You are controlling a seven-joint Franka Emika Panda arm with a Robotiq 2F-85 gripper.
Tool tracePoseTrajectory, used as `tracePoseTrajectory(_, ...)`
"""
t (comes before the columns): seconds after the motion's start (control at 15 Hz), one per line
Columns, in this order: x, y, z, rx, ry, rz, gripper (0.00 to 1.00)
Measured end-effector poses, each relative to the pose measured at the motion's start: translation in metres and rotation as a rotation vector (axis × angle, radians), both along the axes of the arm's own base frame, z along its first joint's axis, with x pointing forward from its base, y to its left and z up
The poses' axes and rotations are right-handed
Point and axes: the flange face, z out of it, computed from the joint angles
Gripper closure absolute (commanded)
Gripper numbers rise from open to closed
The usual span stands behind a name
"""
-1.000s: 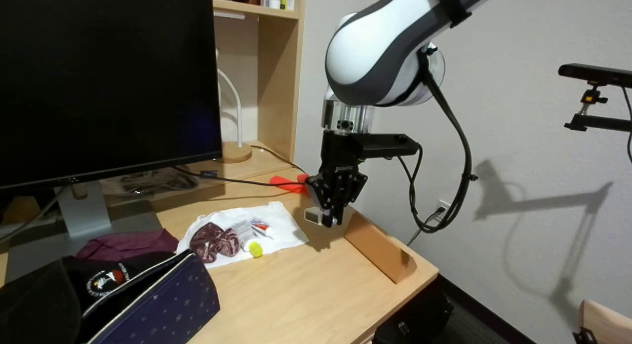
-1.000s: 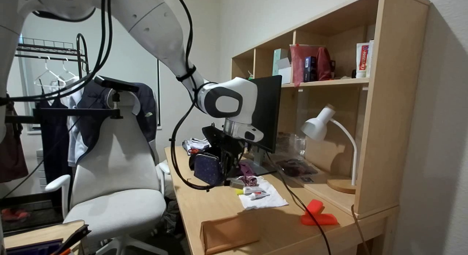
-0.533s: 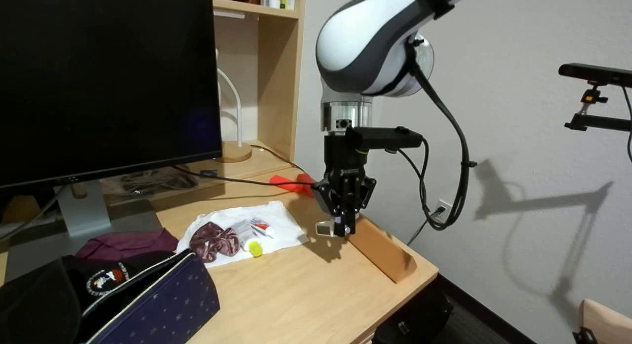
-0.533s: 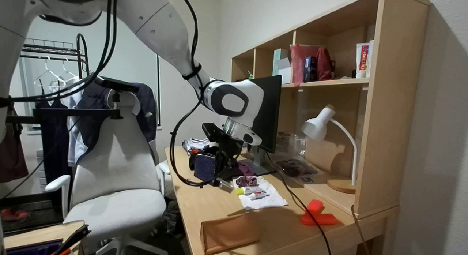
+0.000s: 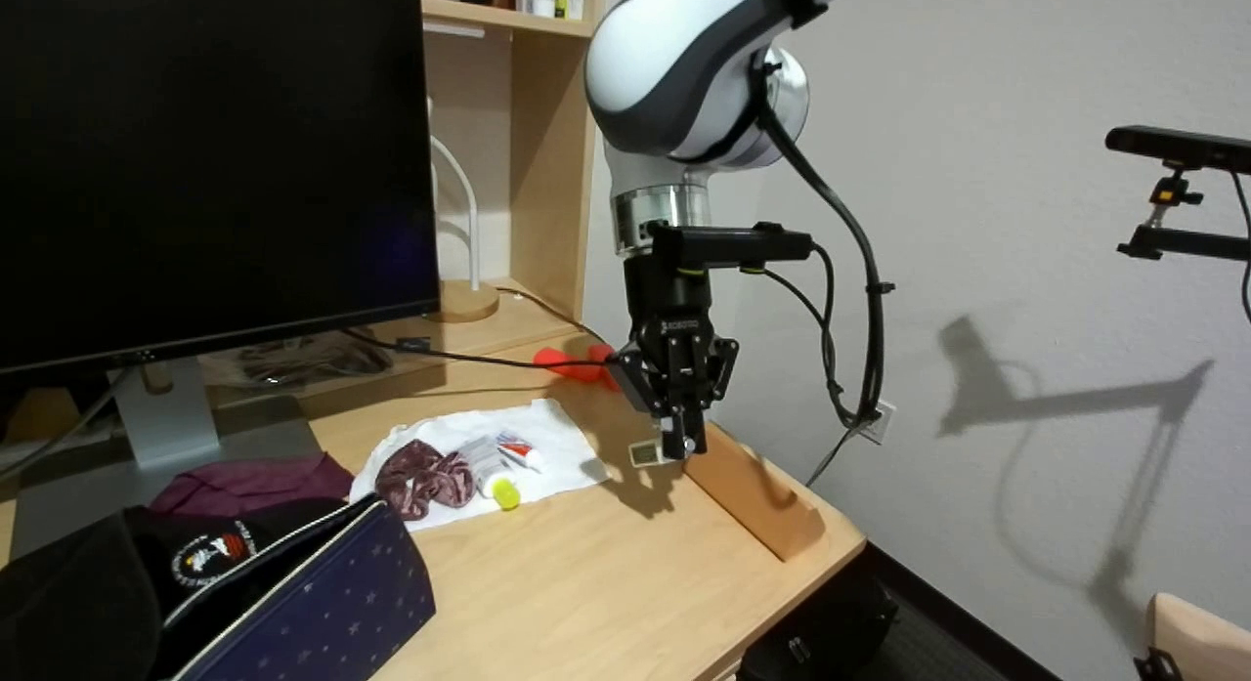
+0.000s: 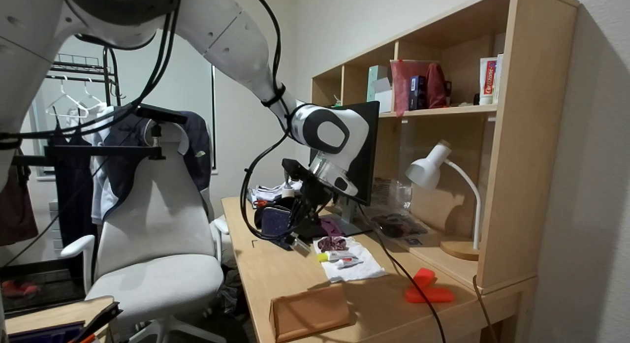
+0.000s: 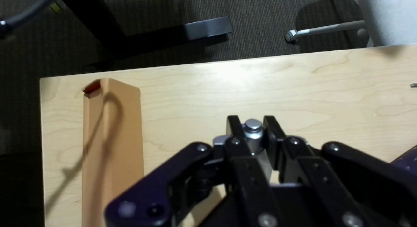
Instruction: Put the case on the cloth directly on the table
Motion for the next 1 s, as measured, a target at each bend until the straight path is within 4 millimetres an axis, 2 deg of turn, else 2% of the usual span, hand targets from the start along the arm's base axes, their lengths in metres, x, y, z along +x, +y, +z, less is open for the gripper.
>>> tracePoseTrajectory(0.07,0.000,0.000,0.000,0.000,0.000,0.000,0.88)
tracePoseTrajectory(0.47,0.003,0.003,-0.012,0.030,0.073,-0.004,0.88)
tracePoseTrajectory(1.0,0.048,-0.007,-0.053,0.038,0.101,-0.021,0.88)
